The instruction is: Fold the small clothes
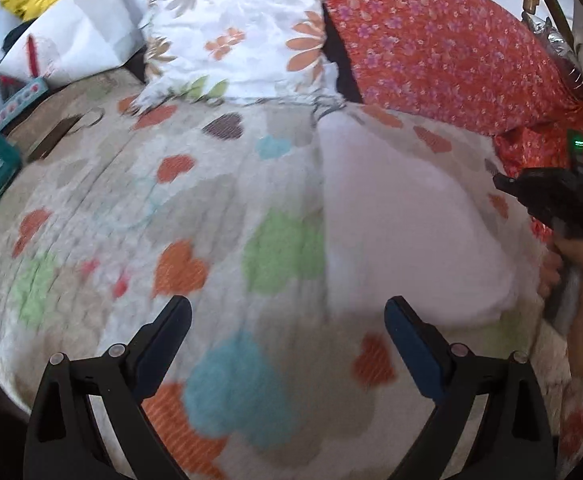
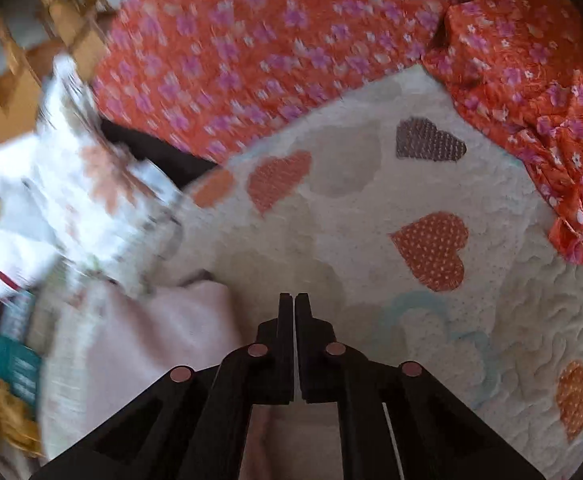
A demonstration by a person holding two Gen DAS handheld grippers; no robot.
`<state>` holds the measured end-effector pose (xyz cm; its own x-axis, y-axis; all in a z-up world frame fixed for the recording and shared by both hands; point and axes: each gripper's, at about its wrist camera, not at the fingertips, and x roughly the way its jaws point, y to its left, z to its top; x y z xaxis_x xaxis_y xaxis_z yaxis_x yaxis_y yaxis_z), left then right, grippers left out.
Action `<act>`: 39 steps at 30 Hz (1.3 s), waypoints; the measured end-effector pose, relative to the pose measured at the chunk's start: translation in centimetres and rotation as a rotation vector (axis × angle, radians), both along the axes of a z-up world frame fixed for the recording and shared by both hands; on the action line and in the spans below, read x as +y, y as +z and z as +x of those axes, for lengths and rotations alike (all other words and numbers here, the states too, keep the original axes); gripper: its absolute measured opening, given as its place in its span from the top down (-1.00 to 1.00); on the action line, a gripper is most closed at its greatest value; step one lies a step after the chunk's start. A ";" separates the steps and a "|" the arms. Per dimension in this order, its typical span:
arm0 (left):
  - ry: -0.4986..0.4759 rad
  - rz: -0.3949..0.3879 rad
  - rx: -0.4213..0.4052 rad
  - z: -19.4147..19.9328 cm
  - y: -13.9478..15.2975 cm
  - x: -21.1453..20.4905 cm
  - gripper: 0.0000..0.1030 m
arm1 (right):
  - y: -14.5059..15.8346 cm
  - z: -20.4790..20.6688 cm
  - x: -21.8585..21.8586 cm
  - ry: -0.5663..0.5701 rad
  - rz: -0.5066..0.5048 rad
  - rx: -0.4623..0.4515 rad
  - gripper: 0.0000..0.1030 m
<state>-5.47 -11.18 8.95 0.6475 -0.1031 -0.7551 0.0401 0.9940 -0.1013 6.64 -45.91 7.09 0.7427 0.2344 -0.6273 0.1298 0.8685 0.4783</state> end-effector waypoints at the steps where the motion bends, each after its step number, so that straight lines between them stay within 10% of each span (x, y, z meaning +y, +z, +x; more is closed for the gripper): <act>1: -0.014 0.008 -0.003 1.1 0.0 -0.6 -0.88 | 0.9 -0.5 0.6 0.058 0.032 -0.032 0.92; 7: -0.009 0.109 0.158 6.5 -3.9 -3.2 -0.88 | -1.4 -0.2 6.0 0.303 0.170 0.064 0.88; 13: -0.012 0.019 0.205 5.3 -4.2 -2.0 -0.88 | -3.8 -0.3 5.7 0.216 0.124 0.199 0.84; 22: -0.004 0.164 -0.147 -2.3 2.8 -1.3 -0.88 | 3.5 -8.6 5.3 0.109 0.041 -0.014 0.21; 28: 0.006 0.119 -0.363 -6.4 6.0 1.1 -1.00 | 4.0 -14.1 6.4 0.048 -0.009 -0.039 0.06; 39: -0.092 0.059 -0.376 -7.0 6.1 2.3 -1.00 | 0.5 -14.9 9.0 0.003 -0.134 0.055 0.00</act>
<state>-12.50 -8.90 15.00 0.8703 -0.1374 -0.4729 0.1532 0.9882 -0.0051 -8.22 -36.88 7.58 0.7058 0.1478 -0.6928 0.1502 0.9246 0.3502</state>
